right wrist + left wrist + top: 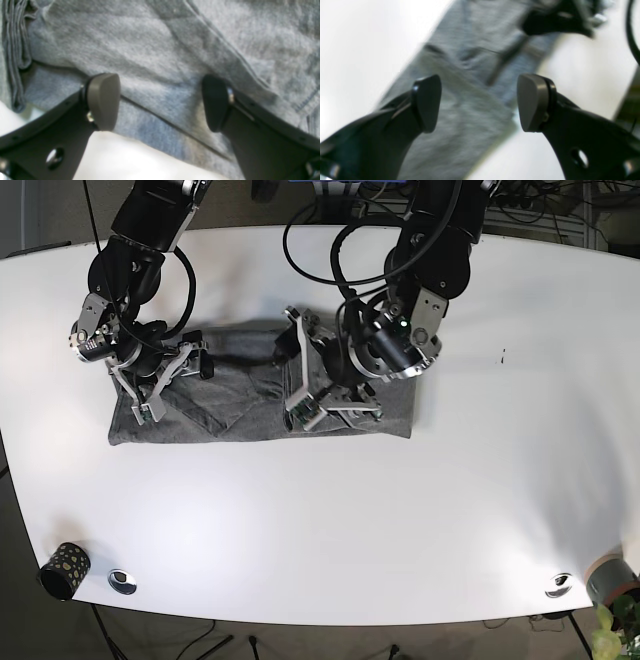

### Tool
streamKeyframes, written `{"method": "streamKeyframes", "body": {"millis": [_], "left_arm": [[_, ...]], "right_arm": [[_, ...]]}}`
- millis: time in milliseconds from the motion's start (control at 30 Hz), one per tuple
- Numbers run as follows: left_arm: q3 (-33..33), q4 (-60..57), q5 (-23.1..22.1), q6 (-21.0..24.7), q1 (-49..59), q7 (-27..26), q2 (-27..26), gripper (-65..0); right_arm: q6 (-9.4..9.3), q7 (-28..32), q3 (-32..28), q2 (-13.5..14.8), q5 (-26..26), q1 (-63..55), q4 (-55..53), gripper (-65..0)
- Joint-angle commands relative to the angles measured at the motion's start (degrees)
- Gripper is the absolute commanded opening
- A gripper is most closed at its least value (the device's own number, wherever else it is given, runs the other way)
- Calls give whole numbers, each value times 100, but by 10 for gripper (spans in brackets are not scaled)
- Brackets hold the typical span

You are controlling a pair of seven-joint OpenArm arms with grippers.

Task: Fold the T-shirt properly
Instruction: 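Lift the strip end with the left gripper and fold it toward the right gripper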

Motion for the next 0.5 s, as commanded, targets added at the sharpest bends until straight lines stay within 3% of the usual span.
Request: {"method": "streamKeyframes", "body": {"millis": [0, 233, 467], "left_arm": [[-431, 92, -63, 27, -100, -137, 46, -210], [-1583, -286, -72, 27, -109, -155, 46, -217], [-2199, -444, -81, -166, -73, -146, 46, -386]], "right_arm": [[8, 65, 15, 83, 95, 172, 350, -162], [8, 48, 288, 83, 103, 251, 965, -162], [8, -374, 1281, 136, 103, 849, 701, -160]]}}
